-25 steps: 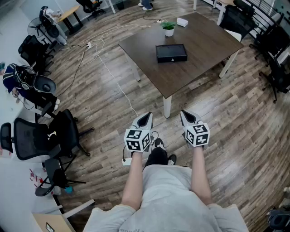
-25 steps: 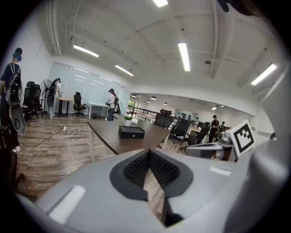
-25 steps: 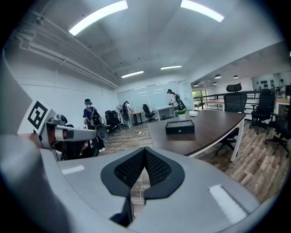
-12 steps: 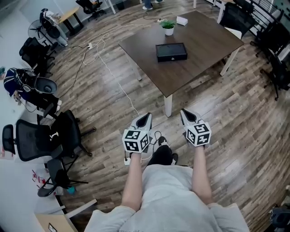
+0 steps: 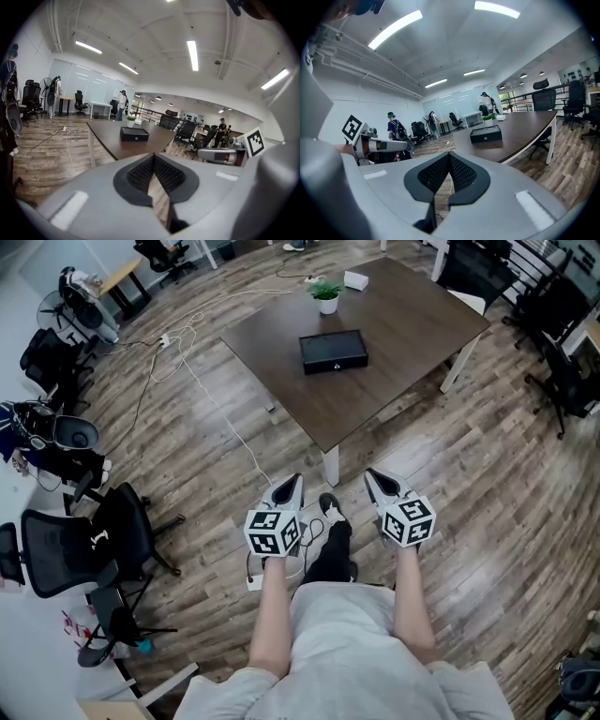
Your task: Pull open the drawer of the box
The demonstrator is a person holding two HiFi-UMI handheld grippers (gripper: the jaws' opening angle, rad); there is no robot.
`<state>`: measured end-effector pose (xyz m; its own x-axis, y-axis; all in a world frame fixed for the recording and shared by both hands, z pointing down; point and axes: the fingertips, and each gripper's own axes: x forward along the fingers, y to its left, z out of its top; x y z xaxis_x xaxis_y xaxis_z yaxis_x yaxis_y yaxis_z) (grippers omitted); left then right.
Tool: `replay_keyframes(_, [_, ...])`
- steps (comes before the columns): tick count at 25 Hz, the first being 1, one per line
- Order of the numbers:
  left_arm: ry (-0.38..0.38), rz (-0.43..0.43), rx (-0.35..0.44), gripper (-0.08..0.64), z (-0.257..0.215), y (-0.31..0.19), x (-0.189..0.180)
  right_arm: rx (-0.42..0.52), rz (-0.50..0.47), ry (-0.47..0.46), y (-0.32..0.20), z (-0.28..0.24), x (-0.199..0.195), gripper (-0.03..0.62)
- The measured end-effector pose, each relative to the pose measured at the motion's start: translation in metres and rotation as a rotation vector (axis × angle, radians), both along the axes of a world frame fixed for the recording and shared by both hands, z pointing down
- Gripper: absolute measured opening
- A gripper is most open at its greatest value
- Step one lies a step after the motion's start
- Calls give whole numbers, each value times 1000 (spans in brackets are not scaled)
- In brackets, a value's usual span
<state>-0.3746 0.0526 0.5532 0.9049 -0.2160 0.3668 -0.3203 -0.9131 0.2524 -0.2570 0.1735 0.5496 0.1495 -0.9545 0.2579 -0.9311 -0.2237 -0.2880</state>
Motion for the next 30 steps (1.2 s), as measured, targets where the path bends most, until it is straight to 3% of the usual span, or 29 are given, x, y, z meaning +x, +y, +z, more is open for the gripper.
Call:
replay_keyframes(7, [31,-26,-42,54,5,-35,78,-23,4,-8,-23,9,72,2])
replay_keyframes(20, [50,-8,-98,54,3,-128,224,-101,-3,9,-115,5,199,2])
replay_keyframes(30, [15,26,-122,54,25,-207,307,-126,-14,-34,-209,25,265,2])
